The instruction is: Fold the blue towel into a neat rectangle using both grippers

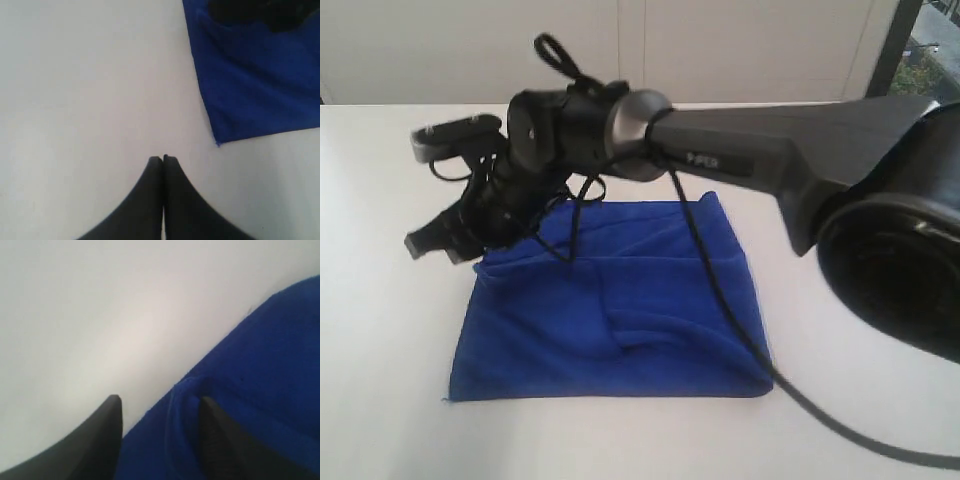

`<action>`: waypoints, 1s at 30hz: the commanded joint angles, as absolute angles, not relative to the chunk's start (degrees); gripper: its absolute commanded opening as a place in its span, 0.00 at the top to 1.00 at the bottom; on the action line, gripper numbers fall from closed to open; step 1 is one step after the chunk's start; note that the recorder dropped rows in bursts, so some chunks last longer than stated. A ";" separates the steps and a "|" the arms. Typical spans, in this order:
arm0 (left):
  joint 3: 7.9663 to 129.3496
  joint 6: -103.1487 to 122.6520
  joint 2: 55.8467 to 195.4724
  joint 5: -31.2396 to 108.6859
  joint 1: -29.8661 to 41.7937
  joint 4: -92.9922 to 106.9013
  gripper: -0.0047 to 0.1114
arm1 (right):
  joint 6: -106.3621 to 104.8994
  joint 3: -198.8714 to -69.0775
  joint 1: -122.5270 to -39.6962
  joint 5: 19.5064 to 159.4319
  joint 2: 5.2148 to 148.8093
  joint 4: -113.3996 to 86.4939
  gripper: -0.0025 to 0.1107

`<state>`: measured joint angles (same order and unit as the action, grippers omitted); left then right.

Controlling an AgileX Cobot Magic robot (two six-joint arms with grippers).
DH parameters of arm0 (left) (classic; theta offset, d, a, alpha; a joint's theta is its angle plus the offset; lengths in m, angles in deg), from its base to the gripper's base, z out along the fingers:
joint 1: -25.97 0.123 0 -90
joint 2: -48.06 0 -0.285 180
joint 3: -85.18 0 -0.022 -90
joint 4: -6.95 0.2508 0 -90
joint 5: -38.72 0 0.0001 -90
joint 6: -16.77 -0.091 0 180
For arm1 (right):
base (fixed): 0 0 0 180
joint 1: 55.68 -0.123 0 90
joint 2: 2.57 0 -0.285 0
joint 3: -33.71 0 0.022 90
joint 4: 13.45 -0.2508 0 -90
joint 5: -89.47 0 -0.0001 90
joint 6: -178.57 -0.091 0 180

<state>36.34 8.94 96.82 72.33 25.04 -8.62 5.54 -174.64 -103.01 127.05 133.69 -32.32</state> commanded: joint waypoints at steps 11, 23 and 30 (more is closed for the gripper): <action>36.00 9.19 96.45 72.78 25.23 -9.05 0.96 | 16.50 -172.58 -83.85 142.58 128.49 -27.86 0.98; 36.00 9.19 96.45 72.78 25.23 -9.05 0.96 | 20.85 -172.24 -78.21 135.24 137.58 -26.49 0.98; 36.00 9.19 96.45 72.78 25.23 -9.05 0.96 | 14.21 -172.24 -76.87 138.55 139.86 -14.96 0.98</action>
<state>36.34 8.94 96.82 72.33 25.04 -8.62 17.88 -172.48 -78.32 135.55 138.75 -22.16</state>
